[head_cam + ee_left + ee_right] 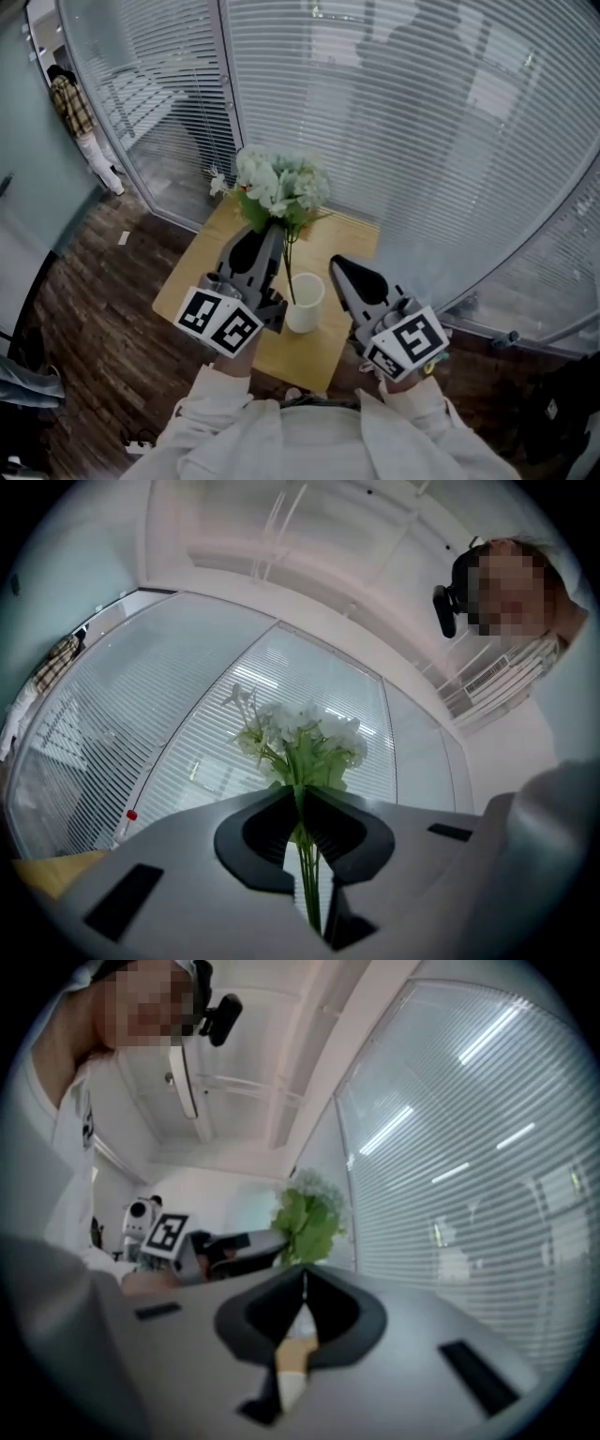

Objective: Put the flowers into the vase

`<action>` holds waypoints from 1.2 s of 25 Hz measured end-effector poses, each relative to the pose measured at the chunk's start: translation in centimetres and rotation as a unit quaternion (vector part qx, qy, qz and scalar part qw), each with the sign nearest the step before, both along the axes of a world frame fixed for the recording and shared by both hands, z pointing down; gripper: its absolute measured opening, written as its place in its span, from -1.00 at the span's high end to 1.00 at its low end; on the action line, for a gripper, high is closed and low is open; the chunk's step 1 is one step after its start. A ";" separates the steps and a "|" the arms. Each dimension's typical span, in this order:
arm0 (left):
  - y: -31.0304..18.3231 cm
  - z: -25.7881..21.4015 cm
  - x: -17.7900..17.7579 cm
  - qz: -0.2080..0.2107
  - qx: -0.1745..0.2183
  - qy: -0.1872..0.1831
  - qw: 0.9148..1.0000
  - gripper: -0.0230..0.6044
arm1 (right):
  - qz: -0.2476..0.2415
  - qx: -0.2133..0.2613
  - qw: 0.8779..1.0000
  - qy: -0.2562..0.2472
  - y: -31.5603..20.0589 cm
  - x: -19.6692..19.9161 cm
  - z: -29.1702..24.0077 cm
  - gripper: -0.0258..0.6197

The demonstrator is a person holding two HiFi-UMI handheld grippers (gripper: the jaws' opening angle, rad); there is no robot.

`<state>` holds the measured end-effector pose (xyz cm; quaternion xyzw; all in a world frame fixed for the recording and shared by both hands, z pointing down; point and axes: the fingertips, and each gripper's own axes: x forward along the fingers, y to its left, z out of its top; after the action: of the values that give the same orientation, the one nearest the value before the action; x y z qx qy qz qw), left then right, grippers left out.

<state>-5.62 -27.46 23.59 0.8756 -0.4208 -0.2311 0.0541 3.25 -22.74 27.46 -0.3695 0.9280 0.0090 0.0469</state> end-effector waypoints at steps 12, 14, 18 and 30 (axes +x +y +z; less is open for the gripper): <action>-0.1 4.8 2.2 0.016 -0.003 -0.023 1.000 0.80 | 0.016 -0.026 1.000 0.006 0.4 1.0 1.8 0.88; 0.1 5.5 2.1 0.016 -0.015 -0.023 1.000 0.80 | 0.015 -0.030 0.999 0.007 0.6 0.9 2.0 0.88; 0.8 6.4 1.8 0.009 -0.029 -0.028 0.999 0.80 | 0.016 -0.037 0.999 0.009 1.3 0.8 2.5 0.88; 1.4 9.2 2.3 0.005 -0.075 -0.052 0.996 0.80 | 0.009 -0.070 0.997 0.008 1.1 0.3 4.6 0.88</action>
<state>-3.32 -26.06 32.82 0.8820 -0.4346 -0.1529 0.0989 3.57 -21.61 32.09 -0.3800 0.9233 -0.0532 0.0135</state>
